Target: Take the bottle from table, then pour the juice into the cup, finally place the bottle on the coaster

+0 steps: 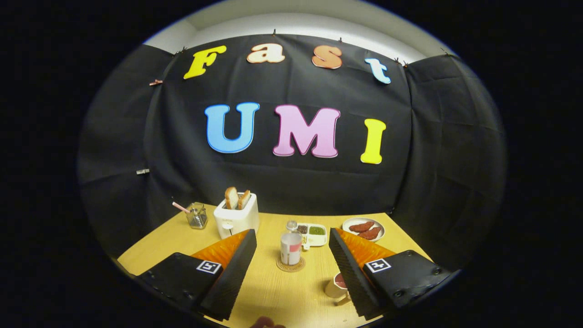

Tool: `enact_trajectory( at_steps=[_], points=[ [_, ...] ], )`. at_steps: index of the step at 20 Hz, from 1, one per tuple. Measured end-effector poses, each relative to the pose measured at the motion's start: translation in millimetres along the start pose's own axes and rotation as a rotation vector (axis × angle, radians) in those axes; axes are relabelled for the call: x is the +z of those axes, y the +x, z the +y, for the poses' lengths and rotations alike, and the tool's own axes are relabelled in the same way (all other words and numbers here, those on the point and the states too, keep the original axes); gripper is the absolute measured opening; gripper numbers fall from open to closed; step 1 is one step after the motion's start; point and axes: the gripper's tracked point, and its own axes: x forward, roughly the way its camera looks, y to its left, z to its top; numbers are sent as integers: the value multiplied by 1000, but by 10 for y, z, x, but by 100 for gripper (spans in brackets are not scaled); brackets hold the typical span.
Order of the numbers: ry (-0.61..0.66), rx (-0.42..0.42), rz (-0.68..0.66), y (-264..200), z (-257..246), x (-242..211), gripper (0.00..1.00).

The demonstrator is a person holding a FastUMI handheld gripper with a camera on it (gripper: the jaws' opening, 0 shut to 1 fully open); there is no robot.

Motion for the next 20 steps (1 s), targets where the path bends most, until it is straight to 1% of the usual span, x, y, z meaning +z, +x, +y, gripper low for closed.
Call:
enact_trajectory(
  at_steps=[2, 4, 9, 12, 15, 17, 18, 20],
  points=[
    [-32, 4, -49, -138, 106, 319, 98],
    [-35, 23, -82, -295, 296, 529, 98],
    [7, 58, -103, -715, 688, 720, 97],
    [5, 91, -105, -895, 875, 611, 97],
    [-5, 71, -100, -1016, 899, 405, 97],
    [8, 75, -84, -1017, 924, 277, 97],
    [2, 68, -63, -999, 911, 215, 97],
    [-46, 14, -28, -1001, 763, 122, 97]
  ],
)
